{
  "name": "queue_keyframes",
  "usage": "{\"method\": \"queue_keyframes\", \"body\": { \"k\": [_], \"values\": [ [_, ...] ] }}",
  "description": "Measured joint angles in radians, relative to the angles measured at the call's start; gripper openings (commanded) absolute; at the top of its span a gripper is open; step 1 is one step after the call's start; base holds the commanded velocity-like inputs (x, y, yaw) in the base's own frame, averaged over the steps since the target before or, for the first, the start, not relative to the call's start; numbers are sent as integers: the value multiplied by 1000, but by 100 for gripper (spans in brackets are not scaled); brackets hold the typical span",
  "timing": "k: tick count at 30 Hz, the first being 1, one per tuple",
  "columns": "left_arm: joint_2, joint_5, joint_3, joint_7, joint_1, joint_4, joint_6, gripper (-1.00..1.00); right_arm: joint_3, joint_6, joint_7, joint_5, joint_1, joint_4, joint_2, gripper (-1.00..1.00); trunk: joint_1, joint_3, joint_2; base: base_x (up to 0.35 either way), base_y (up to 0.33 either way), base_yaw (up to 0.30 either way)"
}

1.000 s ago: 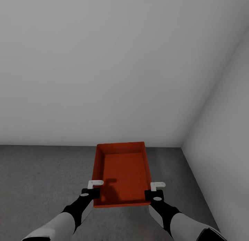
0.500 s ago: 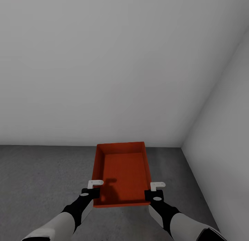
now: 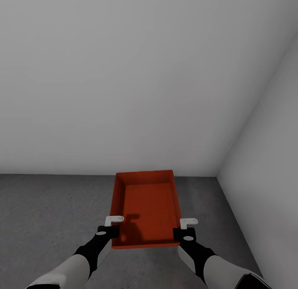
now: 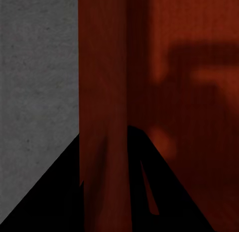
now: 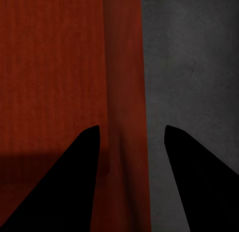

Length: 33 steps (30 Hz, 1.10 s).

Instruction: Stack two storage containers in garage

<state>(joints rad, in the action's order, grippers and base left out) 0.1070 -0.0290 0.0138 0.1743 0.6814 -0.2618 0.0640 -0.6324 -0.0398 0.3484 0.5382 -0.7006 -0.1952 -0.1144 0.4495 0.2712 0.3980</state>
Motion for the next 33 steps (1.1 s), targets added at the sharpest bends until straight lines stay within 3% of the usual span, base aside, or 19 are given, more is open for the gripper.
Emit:
{"method": "queue_keyframes", "body": {
  "k": [33],
  "values": [
    [1, -3, 3, 1, 0, 1, -1, -100, 0, 0, -1, 1, 0, 0, 1, -100, 0, 0, 0, 0, 0, 0]
  ]
}}
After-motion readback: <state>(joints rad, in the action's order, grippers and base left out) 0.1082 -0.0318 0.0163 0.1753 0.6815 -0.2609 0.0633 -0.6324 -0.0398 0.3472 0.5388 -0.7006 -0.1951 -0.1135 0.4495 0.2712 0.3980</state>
